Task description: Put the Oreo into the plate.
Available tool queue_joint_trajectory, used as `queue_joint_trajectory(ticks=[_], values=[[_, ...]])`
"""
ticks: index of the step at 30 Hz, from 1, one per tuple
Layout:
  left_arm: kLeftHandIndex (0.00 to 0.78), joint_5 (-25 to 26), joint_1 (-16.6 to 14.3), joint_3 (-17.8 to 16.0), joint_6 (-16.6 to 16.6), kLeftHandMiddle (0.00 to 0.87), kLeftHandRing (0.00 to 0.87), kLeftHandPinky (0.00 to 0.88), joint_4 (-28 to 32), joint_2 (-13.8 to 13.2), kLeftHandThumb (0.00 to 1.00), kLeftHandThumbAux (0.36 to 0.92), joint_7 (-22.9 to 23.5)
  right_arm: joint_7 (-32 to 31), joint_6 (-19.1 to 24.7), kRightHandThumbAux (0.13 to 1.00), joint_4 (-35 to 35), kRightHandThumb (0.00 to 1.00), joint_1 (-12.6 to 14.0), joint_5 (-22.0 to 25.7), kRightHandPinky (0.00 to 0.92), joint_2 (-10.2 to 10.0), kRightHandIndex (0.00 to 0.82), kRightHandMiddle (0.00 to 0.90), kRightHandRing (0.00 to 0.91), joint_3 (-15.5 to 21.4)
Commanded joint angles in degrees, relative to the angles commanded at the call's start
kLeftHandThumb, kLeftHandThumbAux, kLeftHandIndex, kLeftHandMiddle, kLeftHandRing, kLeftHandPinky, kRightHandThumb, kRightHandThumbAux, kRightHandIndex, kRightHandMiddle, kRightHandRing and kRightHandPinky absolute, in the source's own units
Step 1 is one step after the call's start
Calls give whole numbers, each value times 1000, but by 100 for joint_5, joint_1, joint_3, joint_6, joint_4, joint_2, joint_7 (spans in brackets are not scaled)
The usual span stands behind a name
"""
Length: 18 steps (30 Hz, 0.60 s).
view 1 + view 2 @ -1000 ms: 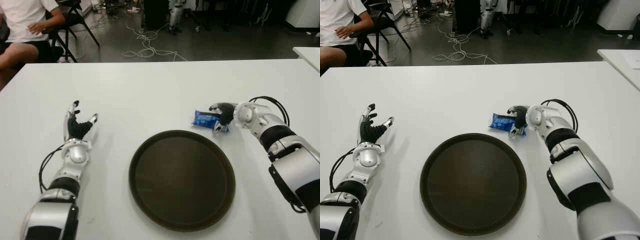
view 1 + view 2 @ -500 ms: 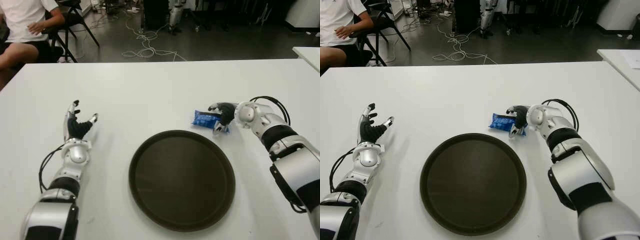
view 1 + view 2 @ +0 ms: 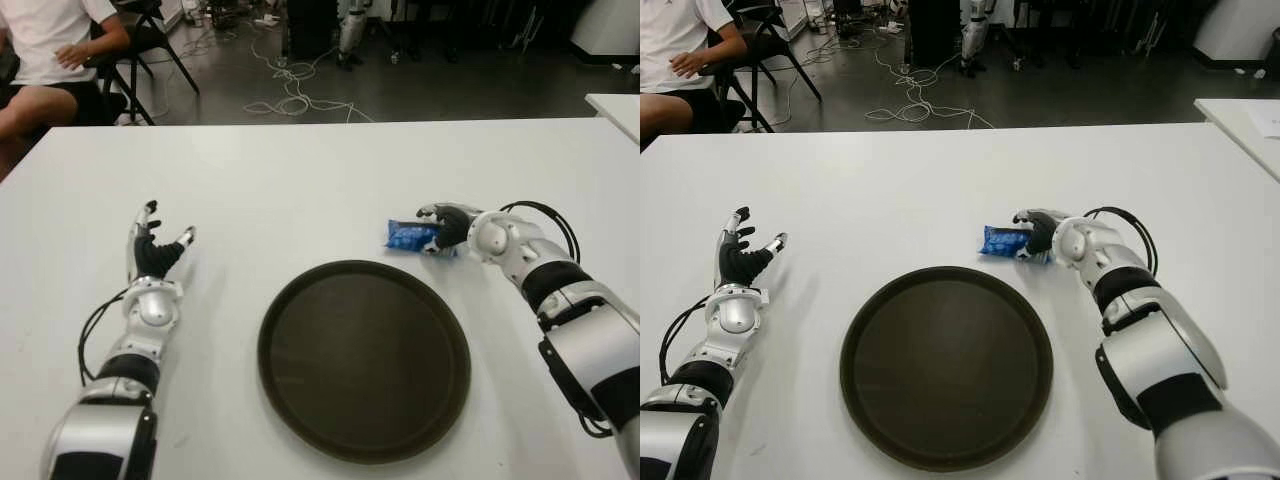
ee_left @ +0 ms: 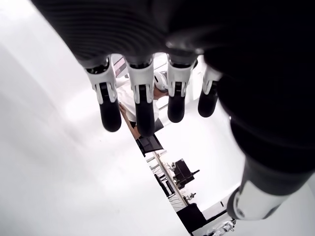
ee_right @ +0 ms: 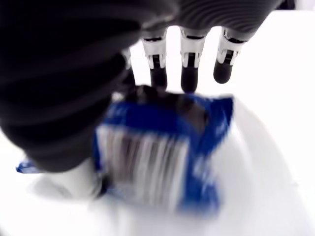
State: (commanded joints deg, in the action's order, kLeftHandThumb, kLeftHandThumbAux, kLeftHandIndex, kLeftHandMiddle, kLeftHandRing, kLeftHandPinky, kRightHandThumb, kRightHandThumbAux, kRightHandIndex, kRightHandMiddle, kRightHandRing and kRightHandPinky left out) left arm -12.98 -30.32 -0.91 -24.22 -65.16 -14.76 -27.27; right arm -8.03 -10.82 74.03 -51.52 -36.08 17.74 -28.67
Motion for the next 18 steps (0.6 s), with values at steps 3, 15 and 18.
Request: queue_joint_trajectory(ticks=[3,15,18], values=[[78,-40,0,26,12,140,159,193,-7,-14,260,706,-49,71,13,732,28,686,9,-37,98,-9,411,153,137,-37],[75,15,17,-1,-31,128,140,142,15,-9,251,716,37,-7,176,730,88,690,-12,18,109,-58,412,165,153,-24],[74,15,19,-1,-25,126,135,134,24,-14,255,716,48,-50,220,730,101,690,-20,29,98,-72,413,151,136,-18]])
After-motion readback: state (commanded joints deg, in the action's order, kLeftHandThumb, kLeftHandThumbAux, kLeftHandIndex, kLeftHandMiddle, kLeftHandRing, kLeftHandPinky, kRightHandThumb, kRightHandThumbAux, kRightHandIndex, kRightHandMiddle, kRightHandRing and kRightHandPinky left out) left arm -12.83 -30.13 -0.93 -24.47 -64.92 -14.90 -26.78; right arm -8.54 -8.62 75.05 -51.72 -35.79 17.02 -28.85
